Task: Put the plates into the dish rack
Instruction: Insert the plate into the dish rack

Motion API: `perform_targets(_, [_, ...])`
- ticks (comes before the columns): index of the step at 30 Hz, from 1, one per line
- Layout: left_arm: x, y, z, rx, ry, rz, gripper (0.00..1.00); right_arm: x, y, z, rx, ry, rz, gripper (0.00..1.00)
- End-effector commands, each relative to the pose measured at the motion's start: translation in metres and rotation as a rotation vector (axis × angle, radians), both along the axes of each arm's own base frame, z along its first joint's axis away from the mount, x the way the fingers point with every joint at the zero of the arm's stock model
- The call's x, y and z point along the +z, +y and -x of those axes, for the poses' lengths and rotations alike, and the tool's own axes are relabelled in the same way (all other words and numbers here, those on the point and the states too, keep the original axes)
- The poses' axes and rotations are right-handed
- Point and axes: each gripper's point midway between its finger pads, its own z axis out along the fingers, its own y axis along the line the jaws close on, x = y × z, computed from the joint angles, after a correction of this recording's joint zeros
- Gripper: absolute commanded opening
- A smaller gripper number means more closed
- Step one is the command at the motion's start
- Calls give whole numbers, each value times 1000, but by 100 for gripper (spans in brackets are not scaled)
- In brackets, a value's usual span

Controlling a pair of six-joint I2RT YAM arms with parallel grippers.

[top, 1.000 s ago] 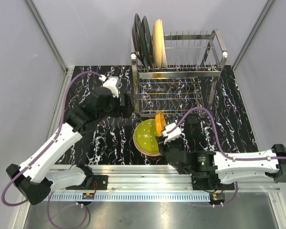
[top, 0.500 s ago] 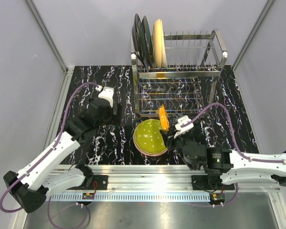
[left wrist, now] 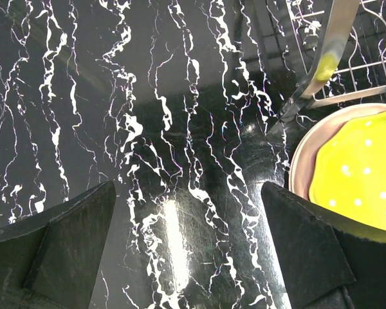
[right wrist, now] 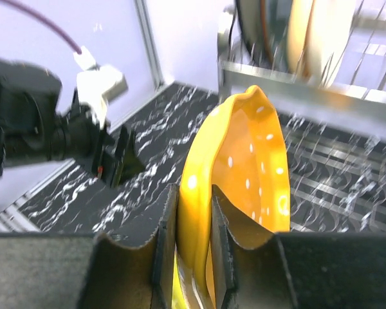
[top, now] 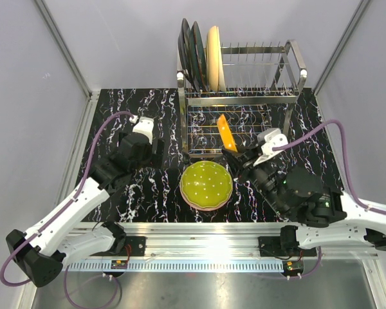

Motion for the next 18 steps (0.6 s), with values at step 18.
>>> perform_targets(18, [5, 1, -12, 22, -33, 1, 99, 168, -27, -74, -178, -263, -72, 0])
